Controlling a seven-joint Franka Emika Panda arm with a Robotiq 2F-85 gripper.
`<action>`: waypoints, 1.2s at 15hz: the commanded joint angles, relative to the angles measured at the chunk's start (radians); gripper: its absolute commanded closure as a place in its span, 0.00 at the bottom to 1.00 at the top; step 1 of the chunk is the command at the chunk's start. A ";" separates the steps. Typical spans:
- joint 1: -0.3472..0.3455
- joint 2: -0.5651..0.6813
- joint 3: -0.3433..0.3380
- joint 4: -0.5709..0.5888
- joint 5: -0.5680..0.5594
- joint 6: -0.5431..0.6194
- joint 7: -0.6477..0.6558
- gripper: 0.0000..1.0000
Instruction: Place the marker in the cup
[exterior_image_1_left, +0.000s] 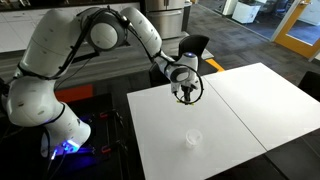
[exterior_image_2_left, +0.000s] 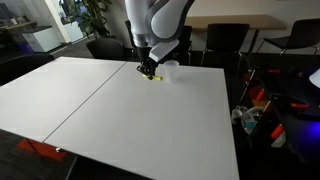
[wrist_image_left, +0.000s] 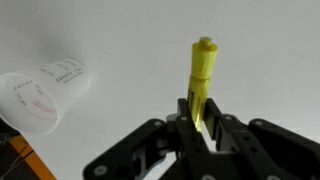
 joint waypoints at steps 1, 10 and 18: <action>0.058 -0.128 -0.055 -0.135 -0.076 -0.046 0.069 0.95; 0.272 -0.105 -0.292 -0.198 -0.379 0.026 0.651 0.95; 0.414 -0.012 -0.464 -0.182 -0.602 -0.006 1.242 0.95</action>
